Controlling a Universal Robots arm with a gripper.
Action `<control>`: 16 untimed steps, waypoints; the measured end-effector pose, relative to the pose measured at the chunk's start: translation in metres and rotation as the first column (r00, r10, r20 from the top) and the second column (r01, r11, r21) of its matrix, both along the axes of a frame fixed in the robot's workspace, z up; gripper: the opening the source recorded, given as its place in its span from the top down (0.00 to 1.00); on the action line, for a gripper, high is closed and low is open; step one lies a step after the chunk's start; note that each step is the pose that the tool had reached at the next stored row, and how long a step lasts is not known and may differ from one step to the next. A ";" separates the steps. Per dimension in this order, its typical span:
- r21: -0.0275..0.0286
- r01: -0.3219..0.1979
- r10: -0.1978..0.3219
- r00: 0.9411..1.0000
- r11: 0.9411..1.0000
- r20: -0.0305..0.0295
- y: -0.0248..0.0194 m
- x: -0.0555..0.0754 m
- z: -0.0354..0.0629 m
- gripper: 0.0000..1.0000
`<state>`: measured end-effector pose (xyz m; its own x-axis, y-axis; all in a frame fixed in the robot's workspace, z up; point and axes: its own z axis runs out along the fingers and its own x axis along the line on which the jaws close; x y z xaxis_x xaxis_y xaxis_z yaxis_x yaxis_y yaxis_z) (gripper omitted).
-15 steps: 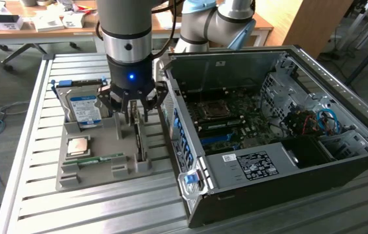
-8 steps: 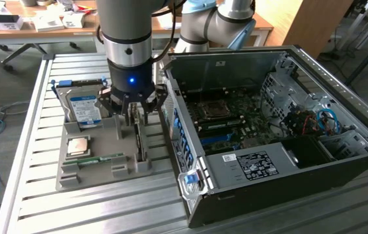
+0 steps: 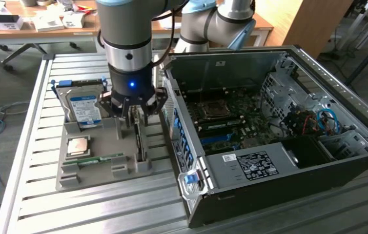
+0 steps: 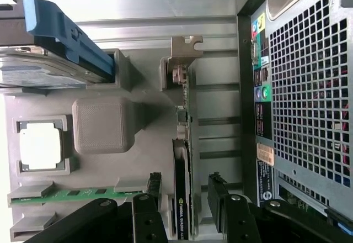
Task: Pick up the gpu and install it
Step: 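Pick up the gpu and move the gpu toward the slot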
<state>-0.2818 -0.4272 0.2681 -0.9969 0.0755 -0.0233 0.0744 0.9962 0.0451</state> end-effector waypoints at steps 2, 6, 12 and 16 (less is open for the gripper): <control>0.000 0.000 0.000 1.000 1.000 0.000 0.0000 0.000 -0.0017 0.53; 0.000 0.000 0.000 1.000 1.000 0.000 0.0000 0.000 -0.0046 0.53; 0.000 0.000 0.000 1.000 1.000 0.000 0.0000 0.000 -0.0098 0.53; 0.000 0.000 0.000 1.000 1.000 0.000 0.0000 0.000 -0.0133 0.53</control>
